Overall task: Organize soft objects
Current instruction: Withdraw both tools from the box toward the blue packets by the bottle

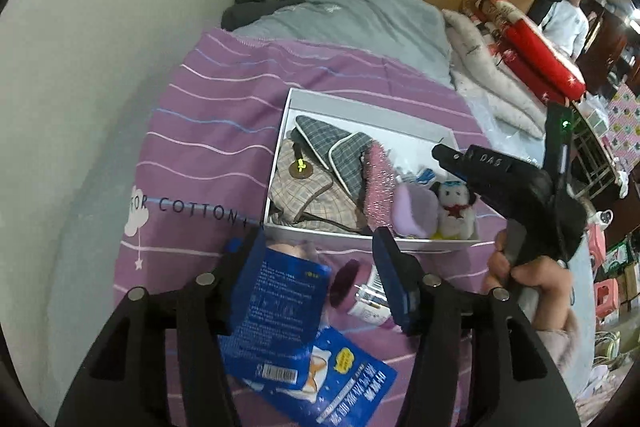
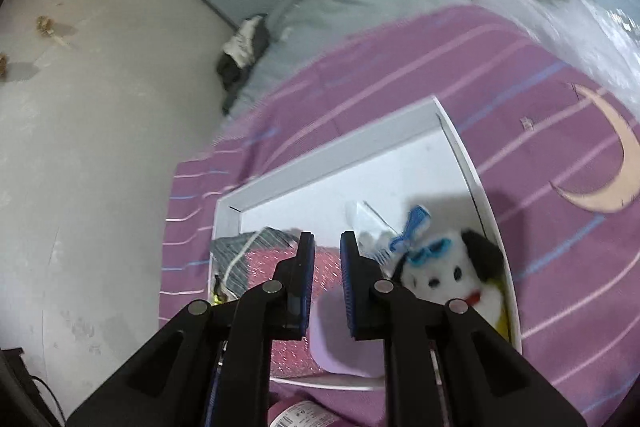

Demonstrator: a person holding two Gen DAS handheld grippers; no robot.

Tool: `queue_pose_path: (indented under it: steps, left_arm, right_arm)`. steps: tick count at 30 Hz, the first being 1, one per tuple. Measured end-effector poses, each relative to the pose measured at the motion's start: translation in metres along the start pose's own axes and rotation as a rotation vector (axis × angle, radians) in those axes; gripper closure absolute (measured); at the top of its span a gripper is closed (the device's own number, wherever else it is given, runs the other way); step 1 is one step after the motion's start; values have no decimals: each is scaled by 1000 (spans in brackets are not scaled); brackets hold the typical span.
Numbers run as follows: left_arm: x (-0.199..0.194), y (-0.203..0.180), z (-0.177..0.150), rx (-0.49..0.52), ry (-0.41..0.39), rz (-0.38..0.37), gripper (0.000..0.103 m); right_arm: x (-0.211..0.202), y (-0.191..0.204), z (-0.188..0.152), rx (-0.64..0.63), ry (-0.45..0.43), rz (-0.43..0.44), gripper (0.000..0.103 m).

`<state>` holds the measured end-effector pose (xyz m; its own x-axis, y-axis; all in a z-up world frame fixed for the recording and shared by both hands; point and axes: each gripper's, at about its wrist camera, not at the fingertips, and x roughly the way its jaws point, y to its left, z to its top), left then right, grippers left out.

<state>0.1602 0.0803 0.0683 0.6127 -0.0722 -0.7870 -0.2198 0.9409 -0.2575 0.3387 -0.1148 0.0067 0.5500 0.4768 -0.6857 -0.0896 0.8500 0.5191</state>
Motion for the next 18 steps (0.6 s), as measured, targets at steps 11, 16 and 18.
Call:
queue_pose_path:
  steps: [11, 16, 18]
  left_arm:
    - [-3, 7, -6, 29, 18, 13, 41]
    - [-3, 4, -10, 57, 35, 22, 41]
    - [-5, 1, -11, 78, 36, 7, 41]
  right_arm:
    - [-29, 25, -40, -139, 46, -3, 73]
    - [-35, 36, -56, -182, 79, 11, 73]
    - [-37, 42, -66, -203, 108, 28, 73]
